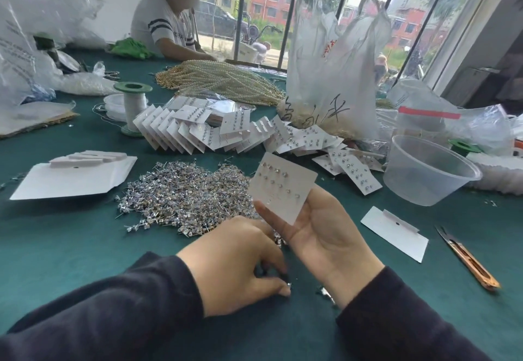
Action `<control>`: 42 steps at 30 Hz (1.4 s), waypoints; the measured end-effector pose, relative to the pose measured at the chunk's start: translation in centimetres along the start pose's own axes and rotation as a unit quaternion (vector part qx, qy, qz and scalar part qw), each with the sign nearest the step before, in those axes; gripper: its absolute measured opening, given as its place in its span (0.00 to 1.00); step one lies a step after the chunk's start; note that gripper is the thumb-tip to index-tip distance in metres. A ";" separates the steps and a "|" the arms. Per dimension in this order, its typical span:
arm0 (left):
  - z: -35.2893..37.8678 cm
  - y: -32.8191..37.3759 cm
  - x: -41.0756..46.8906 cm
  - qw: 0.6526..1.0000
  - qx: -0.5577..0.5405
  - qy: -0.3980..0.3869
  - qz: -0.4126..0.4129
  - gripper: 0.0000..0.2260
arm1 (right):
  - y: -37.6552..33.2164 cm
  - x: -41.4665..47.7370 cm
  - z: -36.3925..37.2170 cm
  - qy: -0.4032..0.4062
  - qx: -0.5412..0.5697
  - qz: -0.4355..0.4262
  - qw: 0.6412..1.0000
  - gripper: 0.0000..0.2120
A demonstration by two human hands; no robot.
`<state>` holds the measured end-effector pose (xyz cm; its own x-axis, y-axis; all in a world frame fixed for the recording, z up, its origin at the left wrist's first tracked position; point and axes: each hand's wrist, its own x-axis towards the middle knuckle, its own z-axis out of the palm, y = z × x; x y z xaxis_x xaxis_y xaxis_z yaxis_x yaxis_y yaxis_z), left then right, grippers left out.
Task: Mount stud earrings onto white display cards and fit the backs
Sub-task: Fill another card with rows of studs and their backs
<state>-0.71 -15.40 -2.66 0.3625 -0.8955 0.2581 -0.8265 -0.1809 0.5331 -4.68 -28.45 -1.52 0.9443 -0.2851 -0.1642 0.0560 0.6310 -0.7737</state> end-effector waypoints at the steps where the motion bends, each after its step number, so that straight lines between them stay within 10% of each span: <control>1: 0.1 -0.1 0.0 1.000 -0.002 0.007 0.002 0.07 | 0.0 0.0 0.0 0.002 0.002 0.002 1.000 0.13; 16: -0.1 0.0 -0.1 0.995 -0.039 0.088 0.036 0.04 | -0.1 0.2 0.1 -0.014 -0.025 0.018 0.999 0.23; 28: -2.1 -0.6 0.3 0.887 -0.405 0.197 -0.100 0.08 | 0.4 -0.3 0.4 -0.086 -0.033 0.026 0.995 0.18; 42: -2.4 -0.3 0.4 0.825 -0.513 0.207 -0.116 0.06 | 0.6 -0.5 0.9 -0.118 -0.035 0.026 0.992 0.15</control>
<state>0.69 -14.72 -0.76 0.7512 -0.6310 0.1937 0.0076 0.3017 0.9534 -4.84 -27.32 -1.34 0.9954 -0.0716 -0.0631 -0.0091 0.5868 -0.8096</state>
